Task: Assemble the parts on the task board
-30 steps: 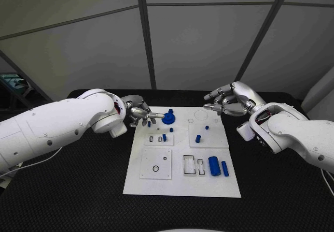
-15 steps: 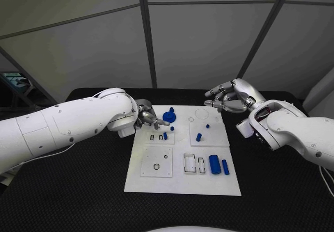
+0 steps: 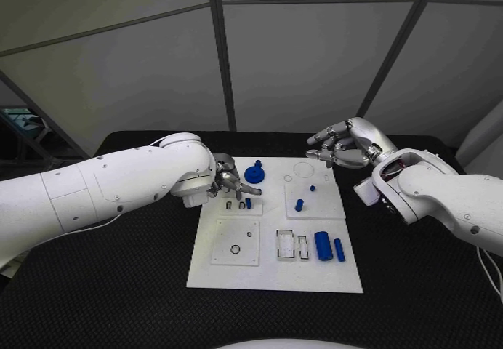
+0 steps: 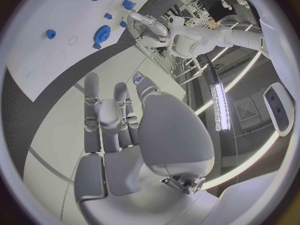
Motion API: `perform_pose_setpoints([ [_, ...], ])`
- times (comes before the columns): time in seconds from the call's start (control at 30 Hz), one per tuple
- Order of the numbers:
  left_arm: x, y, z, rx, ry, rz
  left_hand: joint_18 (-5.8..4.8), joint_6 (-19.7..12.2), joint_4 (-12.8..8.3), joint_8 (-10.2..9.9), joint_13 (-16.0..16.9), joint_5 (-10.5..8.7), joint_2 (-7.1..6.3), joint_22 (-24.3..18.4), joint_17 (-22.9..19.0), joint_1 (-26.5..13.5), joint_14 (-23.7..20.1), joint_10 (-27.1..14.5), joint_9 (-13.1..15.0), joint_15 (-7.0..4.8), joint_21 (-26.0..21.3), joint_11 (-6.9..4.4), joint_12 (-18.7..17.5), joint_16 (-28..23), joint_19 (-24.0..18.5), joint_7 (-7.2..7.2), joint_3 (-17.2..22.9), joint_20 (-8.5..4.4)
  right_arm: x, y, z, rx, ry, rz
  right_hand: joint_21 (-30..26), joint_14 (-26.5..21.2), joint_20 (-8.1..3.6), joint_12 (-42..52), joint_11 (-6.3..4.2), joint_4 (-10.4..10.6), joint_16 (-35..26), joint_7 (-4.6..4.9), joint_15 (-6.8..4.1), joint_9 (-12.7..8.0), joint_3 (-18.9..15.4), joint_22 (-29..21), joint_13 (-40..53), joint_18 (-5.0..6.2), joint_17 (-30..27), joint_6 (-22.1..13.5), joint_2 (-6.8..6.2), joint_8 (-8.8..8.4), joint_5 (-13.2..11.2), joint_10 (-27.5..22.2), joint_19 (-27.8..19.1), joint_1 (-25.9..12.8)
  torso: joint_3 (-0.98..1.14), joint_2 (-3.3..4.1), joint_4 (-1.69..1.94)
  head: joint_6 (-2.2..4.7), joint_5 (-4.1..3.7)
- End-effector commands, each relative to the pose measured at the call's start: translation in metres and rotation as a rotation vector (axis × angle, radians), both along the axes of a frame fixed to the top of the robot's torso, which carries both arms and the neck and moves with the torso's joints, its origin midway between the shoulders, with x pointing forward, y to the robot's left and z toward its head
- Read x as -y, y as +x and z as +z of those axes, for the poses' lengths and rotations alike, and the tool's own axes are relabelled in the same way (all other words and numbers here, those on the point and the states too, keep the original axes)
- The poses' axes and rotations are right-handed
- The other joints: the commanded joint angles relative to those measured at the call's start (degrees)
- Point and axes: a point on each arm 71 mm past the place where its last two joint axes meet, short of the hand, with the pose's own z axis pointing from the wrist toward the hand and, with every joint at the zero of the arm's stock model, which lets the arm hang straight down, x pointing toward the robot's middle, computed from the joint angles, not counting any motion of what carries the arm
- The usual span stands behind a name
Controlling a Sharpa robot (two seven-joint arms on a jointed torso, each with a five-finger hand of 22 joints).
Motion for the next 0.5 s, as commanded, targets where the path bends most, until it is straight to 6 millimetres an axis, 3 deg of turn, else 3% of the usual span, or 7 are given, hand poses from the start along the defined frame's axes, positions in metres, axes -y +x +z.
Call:
perform_pose_setpoints([
  [0.03,0.0021,-0.0002,0.0000,-0.011,0.021,-0.020,-1.76,-0.5,-0.1,0.3,-0.1,0.04,0.64,0.1,10.3,0.2,4.8,0.1,0.2,-0.52,0.4,-0.10,0.0,0.4,0.4,-0.12,0.4,0.11,-0.0002,0.0008,0.0012,0.007,-0.002,-0.007,-0.3,0.1,0.03,-0.4,0.04,0.2,-0.2,-0.05,0.07,-0.1,-0.2,-0.1,0.0,0.75,-0.1,-0.5,-0.52,0.14,0.2,-0.2,0.5,0.1,-0.02,0.02,0.02,-0.19,-0.06],
  [0.5,0.0107,0.0031,-0.0019,-0.028,0.028,-0.048,-1.79,-1.2,-0.4,1.1,-0.1,0.47,1.64,0.4,10.3,2.5,4.8,-0.1,1.5,-0.57,0.4,-0.16,0.1,0.4,0.4,-0.19,0.8,0.04,-0.0034,0.0013,0.0005,0.002,-0.003,0.002,-0.5,0.1,0.03,-0.5,0.07,0.4,-0.5,-0.01,0.09,-0.1,-0.1,-0.2,-0.2,0.74,-0.2,-0.6,-0.46,0.13,0.6,-0.2,0.6,0.1,-0.06,0.03,-0.06,-0.74,0.01],
])
